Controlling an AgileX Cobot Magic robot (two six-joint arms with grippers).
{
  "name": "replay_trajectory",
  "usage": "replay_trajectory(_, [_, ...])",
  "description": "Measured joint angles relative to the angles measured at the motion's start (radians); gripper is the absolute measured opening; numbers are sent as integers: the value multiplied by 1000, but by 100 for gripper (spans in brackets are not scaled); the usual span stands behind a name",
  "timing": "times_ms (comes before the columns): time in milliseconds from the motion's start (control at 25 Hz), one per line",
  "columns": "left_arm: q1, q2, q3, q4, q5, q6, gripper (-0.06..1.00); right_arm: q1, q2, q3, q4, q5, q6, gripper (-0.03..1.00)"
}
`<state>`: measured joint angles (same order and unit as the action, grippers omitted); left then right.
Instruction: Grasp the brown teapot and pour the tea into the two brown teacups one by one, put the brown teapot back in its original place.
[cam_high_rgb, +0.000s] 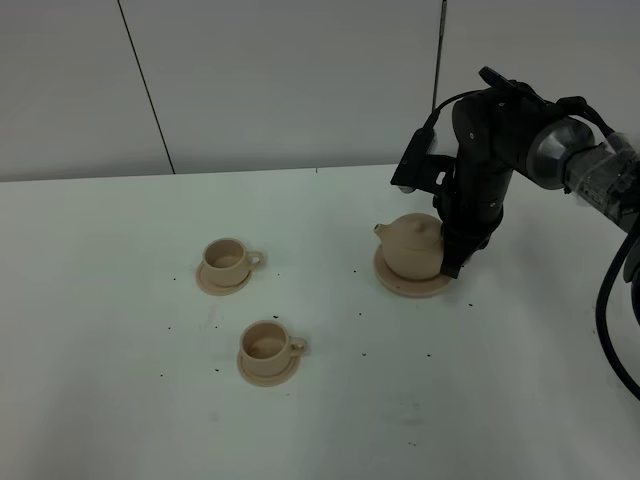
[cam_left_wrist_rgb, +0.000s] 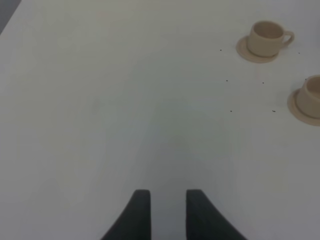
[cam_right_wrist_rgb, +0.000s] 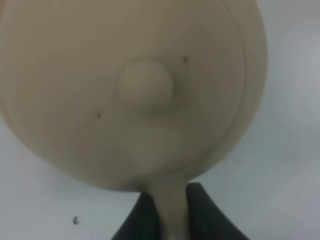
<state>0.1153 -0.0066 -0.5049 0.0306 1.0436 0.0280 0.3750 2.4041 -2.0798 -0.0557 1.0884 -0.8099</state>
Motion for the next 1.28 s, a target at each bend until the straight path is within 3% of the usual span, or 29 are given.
replay_trajectory(1280, [0, 0, 0, 0, 0, -4, 24, 1, -29, 0, 69, 59, 143, 9])
